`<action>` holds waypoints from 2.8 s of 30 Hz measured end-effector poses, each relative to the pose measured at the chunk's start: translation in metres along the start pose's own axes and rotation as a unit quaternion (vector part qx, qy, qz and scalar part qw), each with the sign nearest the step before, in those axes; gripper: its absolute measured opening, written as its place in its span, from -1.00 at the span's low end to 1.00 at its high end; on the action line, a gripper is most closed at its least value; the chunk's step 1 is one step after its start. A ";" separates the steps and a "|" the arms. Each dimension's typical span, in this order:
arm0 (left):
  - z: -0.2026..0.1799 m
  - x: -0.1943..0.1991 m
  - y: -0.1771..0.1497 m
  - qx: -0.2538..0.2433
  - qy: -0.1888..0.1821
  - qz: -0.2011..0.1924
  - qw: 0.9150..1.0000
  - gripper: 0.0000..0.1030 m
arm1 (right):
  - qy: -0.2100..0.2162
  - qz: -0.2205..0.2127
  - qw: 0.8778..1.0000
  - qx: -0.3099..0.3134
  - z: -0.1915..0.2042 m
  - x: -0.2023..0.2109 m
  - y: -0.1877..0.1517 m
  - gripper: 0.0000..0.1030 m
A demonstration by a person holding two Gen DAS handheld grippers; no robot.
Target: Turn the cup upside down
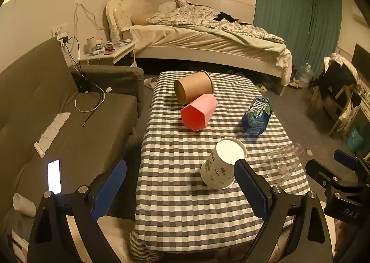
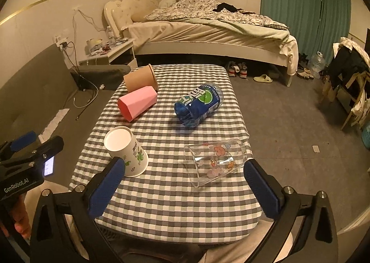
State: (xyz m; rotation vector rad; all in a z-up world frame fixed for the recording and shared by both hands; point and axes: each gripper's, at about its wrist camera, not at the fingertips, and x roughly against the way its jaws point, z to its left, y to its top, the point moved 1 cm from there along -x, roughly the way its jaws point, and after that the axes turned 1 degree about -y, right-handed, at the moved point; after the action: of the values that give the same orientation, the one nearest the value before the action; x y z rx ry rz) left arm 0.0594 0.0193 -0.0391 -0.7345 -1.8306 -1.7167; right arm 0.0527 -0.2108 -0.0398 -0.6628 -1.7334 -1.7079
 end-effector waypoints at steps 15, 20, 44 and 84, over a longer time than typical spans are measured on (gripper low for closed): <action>0.003 -0.001 -0.002 0.003 0.005 -0.003 1.000 0.96 | -0.008 0.005 1.000 -0.003 0.001 -0.002 0.000 0.99; 0.004 0.000 -0.003 0.002 0.004 -0.003 1.000 0.96 | -0.009 0.006 1.000 -0.003 0.001 -0.003 0.000 0.99; 0.004 -0.001 -0.003 -0.010 0.010 -0.005 1.000 0.96 | -0.012 0.007 1.000 -0.004 -0.001 -0.003 -0.001 0.99; 0.006 -0.002 -0.004 -0.010 0.021 -0.002 1.000 0.96 | -0.014 0.016 1.000 -0.008 0.001 -0.008 -0.003 0.99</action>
State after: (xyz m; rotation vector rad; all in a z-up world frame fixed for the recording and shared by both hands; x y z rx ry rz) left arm 0.0579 0.0249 -0.0434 -0.6973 -1.7899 -1.7409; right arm 0.0561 -0.2098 -0.0475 -0.7200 -1.7212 -1.7005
